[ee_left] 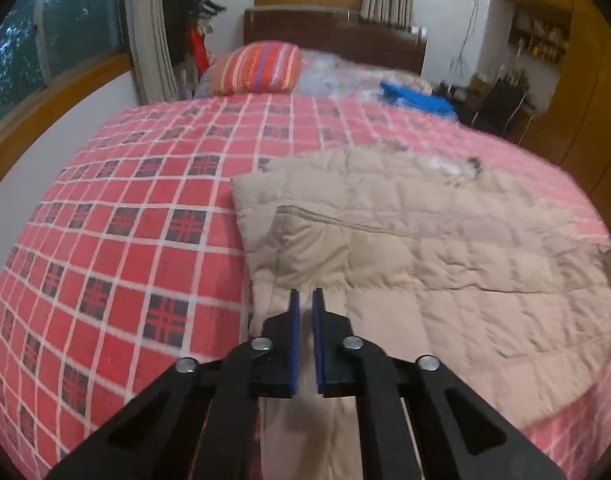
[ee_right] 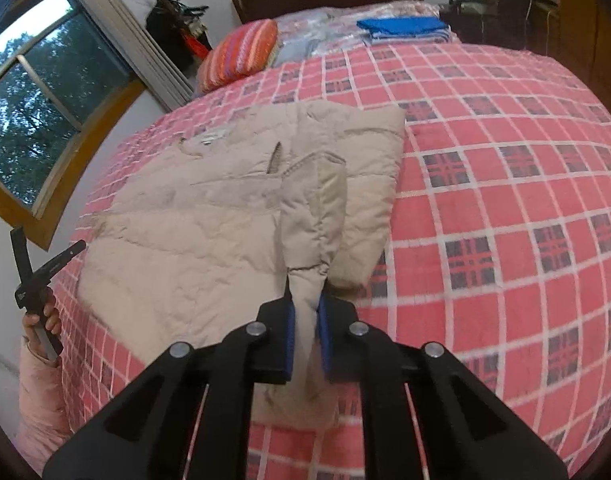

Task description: Fold large clothes

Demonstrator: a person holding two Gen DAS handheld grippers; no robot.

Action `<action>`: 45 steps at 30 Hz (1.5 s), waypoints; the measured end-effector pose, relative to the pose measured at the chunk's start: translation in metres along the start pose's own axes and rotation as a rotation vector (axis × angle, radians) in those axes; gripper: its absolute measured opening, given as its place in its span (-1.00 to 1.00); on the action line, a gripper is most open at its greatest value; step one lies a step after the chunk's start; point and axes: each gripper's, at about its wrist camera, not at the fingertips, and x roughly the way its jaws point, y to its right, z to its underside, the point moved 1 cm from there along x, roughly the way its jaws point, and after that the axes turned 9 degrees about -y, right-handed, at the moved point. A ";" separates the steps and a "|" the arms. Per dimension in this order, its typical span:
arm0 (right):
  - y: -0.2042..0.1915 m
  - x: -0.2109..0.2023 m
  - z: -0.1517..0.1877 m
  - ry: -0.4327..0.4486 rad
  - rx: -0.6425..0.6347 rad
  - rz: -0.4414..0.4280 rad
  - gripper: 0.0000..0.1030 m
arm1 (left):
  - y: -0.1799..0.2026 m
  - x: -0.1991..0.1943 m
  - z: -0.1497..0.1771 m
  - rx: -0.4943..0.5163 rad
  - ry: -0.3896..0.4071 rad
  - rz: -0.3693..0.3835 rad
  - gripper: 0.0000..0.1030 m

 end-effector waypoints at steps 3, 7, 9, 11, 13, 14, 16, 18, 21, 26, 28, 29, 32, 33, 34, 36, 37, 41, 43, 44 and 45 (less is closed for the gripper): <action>-0.002 -0.015 0.013 0.026 -0.018 -0.020 -0.83 | -0.005 -0.024 0.014 0.003 0.065 0.020 -1.00; -0.005 -0.016 0.019 0.021 -0.028 0.002 -0.83 | -0.020 -0.016 0.013 -0.023 0.019 -0.007 -0.51; -0.004 -0.011 0.016 0.010 -0.018 0.007 -0.83 | -0.030 -0.002 0.003 -0.042 -0.006 -0.015 0.37; -0.002 -0.006 0.014 0.005 -0.009 0.006 -0.83 | -0.033 0.010 -0.008 -0.036 -0.022 -0.036 0.37; -0.001 -0.002 0.010 0.002 -0.003 0.001 -0.83 | -0.030 0.021 -0.019 -0.011 -0.034 -0.024 0.37; 0.000 0.001 0.008 0.001 0.002 -0.004 -0.83 | -0.025 0.027 -0.027 0.009 -0.042 -0.023 0.37; 0.002 0.005 0.004 -0.003 0.011 -0.012 -0.83 | -0.017 0.036 -0.038 0.028 -0.044 -0.026 0.37; 0.004 0.008 0.002 -0.010 0.019 -0.020 -0.83 | -0.005 0.049 -0.052 0.068 -0.059 -0.008 0.37; 0.008 0.013 0.000 -0.022 0.023 -0.024 -0.83 | 0.005 0.062 -0.063 0.097 -0.097 0.015 0.34; 0.014 0.014 0.000 -0.026 0.029 -0.040 -0.82 | 0.007 0.071 -0.060 0.103 -0.152 0.062 -0.78; 0.016 0.012 0.000 -0.020 0.035 -0.056 -0.82 | 0.004 0.062 -0.056 0.088 -0.111 0.063 -0.83; 0.016 0.011 0.000 -0.017 0.035 -0.059 -0.82 | 0.000 0.052 -0.053 0.064 -0.075 0.085 -0.84; 0.014 0.006 -0.002 -0.004 0.038 -0.070 -0.82 | -0.009 0.030 -0.053 0.013 -0.013 0.110 -0.86; 0.012 0.003 -0.006 0.004 0.040 -0.077 -0.82 | -0.011 0.023 -0.055 -0.003 0.006 0.109 -0.86; 0.010 0.000 -0.011 0.012 0.040 -0.078 -0.82 | -0.012 0.016 -0.059 -0.015 0.024 0.106 -0.86; 0.003 -0.008 -0.024 0.034 0.039 -0.072 -0.83 | -0.012 0.008 -0.070 -0.032 0.055 0.090 -0.86; 0.000 -0.011 -0.030 0.044 0.032 -0.068 -0.83 | -0.010 0.005 -0.075 -0.034 0.068 0.075 -0.86; -0.018 -0.022 -0.067 0.096 0.009 -0.036 -0.83 | -0.010 0.006 -0.095 -0.049 0.092 0.029 -0.86; -0.024 -0.020 -0.086 0.109 0.009 -0.015 -0.84 | -0.013 0.013 -0.106 -0.073 0.098 0.002 -0.86; -0.026 -0.017 -0.097 0.113 0.009 0.001 -0.84 | -0.017 0.017 -0.112 -0.093 0.095 0.001 -0.86; -0.026 -0.011 -0.107 0.112 0.018 0.010 -0.84 | -0.020 0.022 -0.117 -0.104 0.091 -0.004 -0.86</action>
